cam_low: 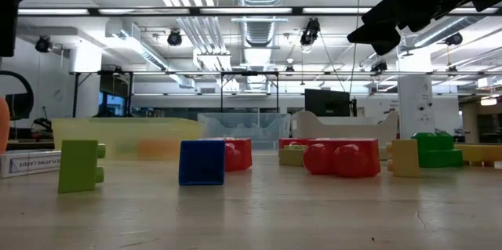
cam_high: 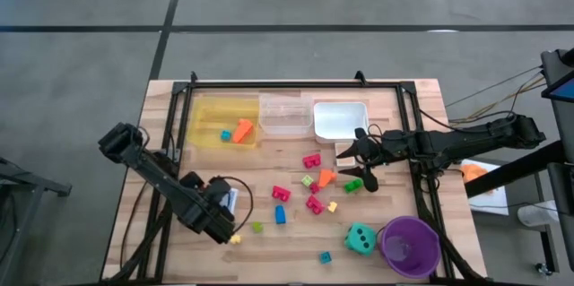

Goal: Pick & Place Toys
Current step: Put the orange dice into the transparent bin

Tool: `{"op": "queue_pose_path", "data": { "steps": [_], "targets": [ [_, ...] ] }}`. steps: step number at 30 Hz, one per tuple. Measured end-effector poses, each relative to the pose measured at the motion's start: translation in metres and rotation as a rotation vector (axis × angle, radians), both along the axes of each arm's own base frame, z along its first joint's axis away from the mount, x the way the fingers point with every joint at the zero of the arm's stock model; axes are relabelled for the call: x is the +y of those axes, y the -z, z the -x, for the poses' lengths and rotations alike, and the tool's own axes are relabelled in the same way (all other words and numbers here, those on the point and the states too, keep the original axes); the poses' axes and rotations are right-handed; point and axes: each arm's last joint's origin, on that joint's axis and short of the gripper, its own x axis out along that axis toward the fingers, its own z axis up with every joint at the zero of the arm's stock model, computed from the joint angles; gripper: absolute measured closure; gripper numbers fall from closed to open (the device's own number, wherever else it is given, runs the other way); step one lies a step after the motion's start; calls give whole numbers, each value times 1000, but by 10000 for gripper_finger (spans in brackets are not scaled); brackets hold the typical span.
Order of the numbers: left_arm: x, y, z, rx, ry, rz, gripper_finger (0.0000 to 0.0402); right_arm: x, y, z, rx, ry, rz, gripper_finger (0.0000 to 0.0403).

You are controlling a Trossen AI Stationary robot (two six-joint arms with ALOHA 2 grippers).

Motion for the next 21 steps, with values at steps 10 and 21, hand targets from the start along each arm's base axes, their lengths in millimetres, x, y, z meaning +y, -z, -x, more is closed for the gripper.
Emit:
{"op": "queue_pose_path", "data": {
  "steps": [10, 21],
  "targets": [
    [-1, 1, -2, 17, -62, 68, 50, 0, 0, 0, 0, 1, -2, 173],
    [-1, 1, 0, 52, -31, 76, 50, 0, 0, 0, 0, 1, -2, 173]
  ]
}}
